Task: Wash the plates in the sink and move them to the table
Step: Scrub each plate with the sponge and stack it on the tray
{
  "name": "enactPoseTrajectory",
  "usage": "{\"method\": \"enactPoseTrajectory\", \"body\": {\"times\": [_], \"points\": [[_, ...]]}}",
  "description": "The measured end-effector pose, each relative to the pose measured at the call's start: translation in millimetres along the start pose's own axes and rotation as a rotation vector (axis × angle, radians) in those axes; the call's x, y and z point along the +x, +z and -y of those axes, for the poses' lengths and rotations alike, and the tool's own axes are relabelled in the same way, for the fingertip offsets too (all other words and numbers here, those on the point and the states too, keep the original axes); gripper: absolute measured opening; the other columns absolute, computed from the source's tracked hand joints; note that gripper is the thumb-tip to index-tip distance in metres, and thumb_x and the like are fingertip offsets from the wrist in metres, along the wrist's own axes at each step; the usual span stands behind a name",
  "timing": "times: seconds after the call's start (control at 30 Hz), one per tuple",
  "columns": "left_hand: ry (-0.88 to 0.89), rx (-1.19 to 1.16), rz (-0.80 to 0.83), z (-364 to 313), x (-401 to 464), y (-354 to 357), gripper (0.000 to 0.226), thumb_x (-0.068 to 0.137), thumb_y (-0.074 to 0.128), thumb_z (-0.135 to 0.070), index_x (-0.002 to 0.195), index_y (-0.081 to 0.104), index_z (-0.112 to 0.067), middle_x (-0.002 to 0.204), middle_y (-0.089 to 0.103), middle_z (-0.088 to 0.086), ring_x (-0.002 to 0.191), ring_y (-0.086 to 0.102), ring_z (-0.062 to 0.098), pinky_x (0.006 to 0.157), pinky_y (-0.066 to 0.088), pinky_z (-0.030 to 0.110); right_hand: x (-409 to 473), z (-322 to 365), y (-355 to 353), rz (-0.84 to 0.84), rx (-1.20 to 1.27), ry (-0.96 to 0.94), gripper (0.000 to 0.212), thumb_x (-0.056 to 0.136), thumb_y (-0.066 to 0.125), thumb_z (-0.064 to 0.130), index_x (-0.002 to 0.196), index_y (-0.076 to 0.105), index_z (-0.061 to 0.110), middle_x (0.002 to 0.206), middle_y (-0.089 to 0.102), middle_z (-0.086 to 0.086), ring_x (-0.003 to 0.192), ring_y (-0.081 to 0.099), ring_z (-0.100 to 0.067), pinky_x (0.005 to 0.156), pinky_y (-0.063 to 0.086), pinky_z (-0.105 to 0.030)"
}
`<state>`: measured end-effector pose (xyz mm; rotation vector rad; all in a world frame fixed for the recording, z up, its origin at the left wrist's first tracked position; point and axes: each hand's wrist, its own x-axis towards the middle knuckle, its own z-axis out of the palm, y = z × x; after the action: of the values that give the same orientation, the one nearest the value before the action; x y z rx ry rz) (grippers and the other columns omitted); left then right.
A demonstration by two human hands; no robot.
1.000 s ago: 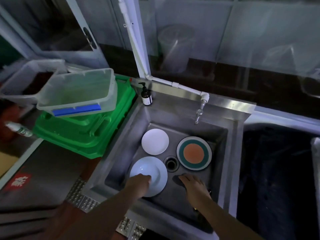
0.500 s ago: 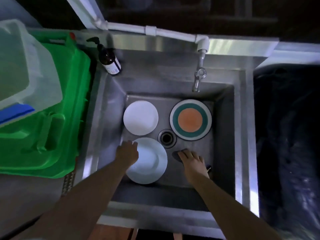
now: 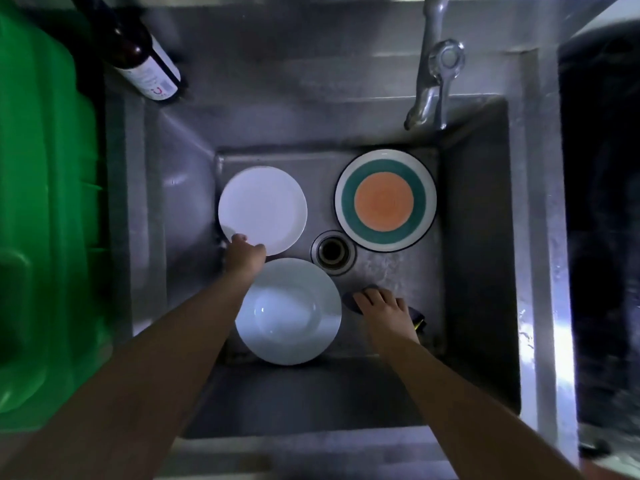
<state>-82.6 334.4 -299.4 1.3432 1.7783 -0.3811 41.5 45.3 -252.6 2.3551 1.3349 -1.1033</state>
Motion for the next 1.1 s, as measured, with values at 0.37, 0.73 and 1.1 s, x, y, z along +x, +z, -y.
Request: {"method": "enactPoseTrajectory", "body": {"times": [0.37,0.73,1.1], "points": [[-0.301,-0.865,-0.026,-8,2,4,0.046,0.095,0.050,-0.013,0.141,0.054,-0.019,0.120,0.064,0.003,0.088,0.063,0.021,0.074,0.048,0.032,-5,-11,4,0.011,0.033,0.022,0.067,0.091,0.061,0.013,0.151,0.035,0.025,0.149,0.041,-0.002,0.137,0.036,-0.032,0.111,0.034,-0.048],[-0.227,-1.121,0.271,-17,-23,10,0.036,0.104,0.053,-0.012,0.140,0.051,-0.015,0.124,0.058,0.009,0.099,0.062,0.025,0.093,0.055,0.051,-19,-27,-4,-0.040,0.054,0.073,0.067,0.090,0.060,0.012,0.151,0.035,0.026,0.149,0.040,0.000,0.138,0.036,-0.030,0.112,0.034,-0.048],[0.554,0.061,-0.116,-39,-89,0,0.043,0.102,0.048,-0.014,0.144,0.058,-0.017,0.127,0.069,0.017,0.117,0.062,0.039,0.095,0.049,0.037,-65,-21,-39,-0.122,0.148,0.127,0.060,0.094,0.053,0.013,0.150,0.038,0.026,0.151,0.040,0.000,0.139,0.036,-0.029,0.111,0.034,-0.046]]}}
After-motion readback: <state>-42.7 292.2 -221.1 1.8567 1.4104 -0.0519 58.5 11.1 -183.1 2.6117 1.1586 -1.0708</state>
